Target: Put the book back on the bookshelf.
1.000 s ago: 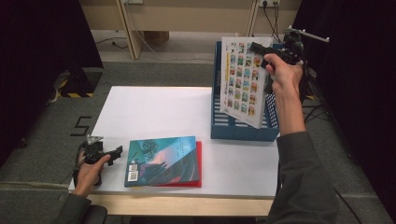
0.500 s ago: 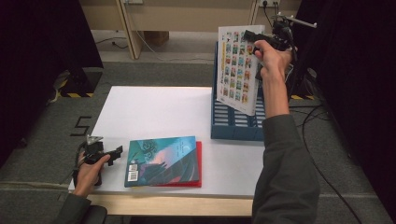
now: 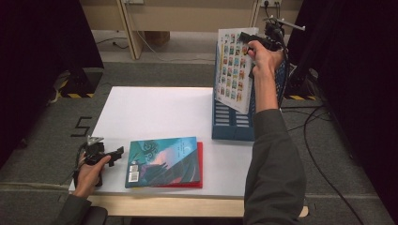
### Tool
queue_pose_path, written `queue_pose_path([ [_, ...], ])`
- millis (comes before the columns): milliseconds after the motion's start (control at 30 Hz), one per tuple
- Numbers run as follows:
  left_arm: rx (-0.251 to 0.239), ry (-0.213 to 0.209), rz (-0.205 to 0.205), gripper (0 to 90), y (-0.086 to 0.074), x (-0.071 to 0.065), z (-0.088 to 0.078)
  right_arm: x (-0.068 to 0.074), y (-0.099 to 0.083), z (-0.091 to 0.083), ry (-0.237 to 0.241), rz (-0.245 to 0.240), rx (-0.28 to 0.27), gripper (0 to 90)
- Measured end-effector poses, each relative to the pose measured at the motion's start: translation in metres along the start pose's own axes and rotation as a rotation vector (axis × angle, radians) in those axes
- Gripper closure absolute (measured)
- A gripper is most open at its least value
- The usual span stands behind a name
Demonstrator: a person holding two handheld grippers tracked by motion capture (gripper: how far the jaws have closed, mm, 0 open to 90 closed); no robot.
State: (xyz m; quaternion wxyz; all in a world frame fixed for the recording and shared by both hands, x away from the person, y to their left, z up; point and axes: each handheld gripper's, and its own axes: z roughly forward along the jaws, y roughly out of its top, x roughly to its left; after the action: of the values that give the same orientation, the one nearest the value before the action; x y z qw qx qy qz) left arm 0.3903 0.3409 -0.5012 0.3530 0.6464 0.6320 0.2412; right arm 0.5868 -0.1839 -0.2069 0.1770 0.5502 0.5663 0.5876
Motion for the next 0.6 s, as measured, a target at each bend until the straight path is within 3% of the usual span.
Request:
queue_pose_path([
  [600,-0.005,-0.001,0.001,15.8,0.0,-0.002,0.0,-0.004,-0.034,0.002,0.014,-0.021,-0.029,70.0],
])
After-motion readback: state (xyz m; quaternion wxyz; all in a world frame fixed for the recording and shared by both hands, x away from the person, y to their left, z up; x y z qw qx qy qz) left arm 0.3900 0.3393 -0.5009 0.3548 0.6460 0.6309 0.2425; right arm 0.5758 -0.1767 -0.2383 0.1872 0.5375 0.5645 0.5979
